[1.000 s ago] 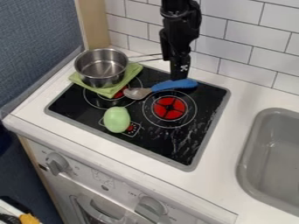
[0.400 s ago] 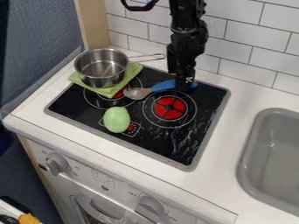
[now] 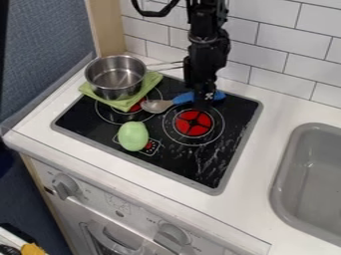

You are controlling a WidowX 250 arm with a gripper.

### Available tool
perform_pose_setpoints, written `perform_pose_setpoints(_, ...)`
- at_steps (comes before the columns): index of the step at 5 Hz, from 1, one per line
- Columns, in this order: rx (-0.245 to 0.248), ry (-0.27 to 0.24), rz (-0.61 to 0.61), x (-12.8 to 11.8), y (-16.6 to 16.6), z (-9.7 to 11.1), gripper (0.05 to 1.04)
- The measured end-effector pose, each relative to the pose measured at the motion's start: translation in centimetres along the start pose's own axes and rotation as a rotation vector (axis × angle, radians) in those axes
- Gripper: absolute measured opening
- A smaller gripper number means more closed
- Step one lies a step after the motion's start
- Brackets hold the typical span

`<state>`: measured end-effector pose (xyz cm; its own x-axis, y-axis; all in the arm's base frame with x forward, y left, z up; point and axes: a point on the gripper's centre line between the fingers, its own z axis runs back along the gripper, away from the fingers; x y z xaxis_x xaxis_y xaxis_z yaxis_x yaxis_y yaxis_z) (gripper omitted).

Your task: Move the blue spoon to the bottom left side next to the green object

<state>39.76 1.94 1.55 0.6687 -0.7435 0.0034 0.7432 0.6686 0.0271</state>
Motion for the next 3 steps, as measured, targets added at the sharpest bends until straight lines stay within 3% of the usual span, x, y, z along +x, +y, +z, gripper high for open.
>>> perform_pose_setpoints(2, -0.023, 0.001, -0.015, 0.23, -0.06, -0.45, 0.426)
perform_pose_setpoints(3, -0.004, 0.014, -0.015, 0.22, -0.03, -0.52, 0.408)
